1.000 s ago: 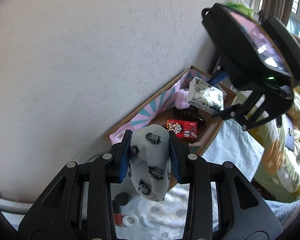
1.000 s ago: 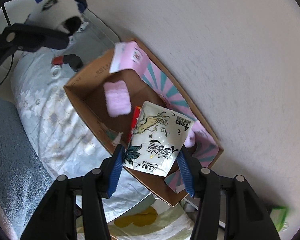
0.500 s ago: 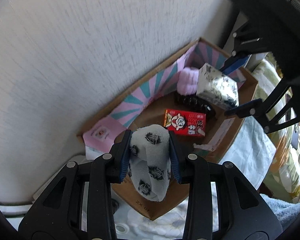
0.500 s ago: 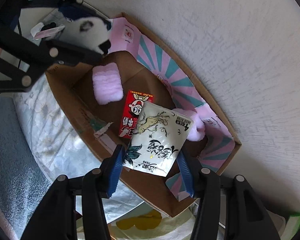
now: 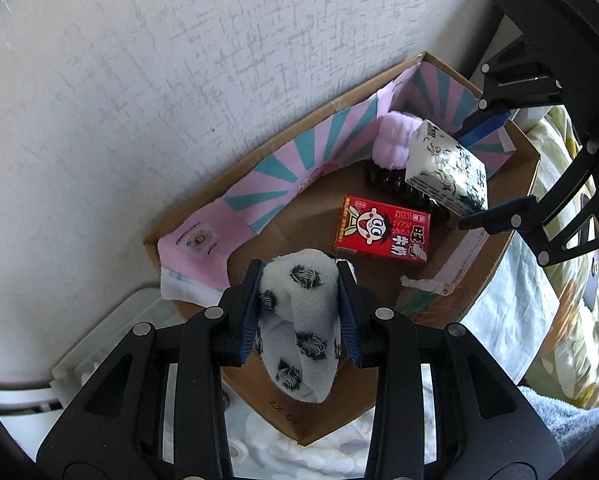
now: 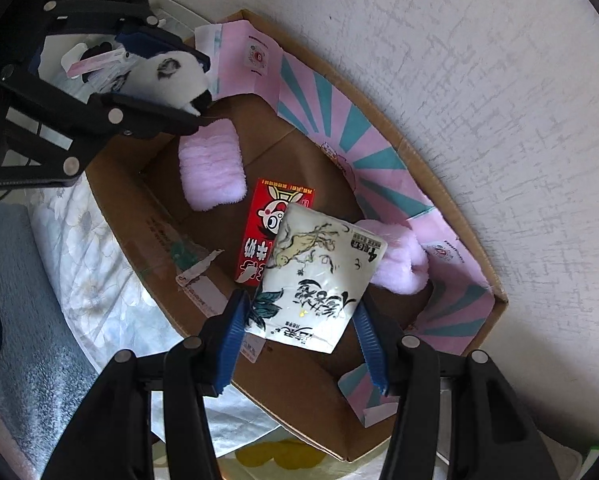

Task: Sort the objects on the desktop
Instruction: 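Open both tools to drop the plush and card box into the box, then move both tools back over the remaining items on the bed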

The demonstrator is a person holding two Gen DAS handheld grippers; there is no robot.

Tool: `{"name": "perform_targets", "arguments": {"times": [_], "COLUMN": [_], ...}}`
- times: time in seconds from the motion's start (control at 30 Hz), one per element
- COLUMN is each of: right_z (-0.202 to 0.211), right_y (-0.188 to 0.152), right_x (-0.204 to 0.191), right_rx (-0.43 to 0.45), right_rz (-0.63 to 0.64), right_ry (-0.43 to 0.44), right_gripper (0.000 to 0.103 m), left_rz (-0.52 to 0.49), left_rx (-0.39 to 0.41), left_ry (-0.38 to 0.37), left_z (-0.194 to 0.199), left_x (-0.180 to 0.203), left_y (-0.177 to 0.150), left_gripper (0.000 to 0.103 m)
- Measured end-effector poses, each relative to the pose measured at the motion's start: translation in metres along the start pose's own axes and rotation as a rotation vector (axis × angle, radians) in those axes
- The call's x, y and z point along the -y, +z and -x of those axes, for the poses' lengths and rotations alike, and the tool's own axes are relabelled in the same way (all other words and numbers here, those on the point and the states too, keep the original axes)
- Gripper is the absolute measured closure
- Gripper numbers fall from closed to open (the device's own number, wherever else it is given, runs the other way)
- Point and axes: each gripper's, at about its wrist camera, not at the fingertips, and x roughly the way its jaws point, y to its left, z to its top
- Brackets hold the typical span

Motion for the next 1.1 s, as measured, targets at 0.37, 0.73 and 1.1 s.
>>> {"name": "perform_targets", "arguments": {"times": [0.37,0.73,1.1], "right_z": [-0.018,0.015,0.069], "right_y": [-0.003,-0.033,-0.033], "right_x": [0.006,0.013,0.008], "right_rx": [0.009,0.186,0.411], "right_rz": [-0.150,-0.330,-0.428], "right_ry": [0.076,0.047,0.016], "right_gripper": [0.053,0.000,0.000], "left_rz": [0.068,0.118,0.223], "left_rx": [-0.038,0.073,0.181], "left_ry": [-0.042,-0.035,0.025], "left_z": [-0.013,0.014,0.097], "left_x": [-0.007,-0.018,-0.068], "left_y": [0.000,-0.014,-0.042], "left_gripper": [0.068,0.000,0.000]}}
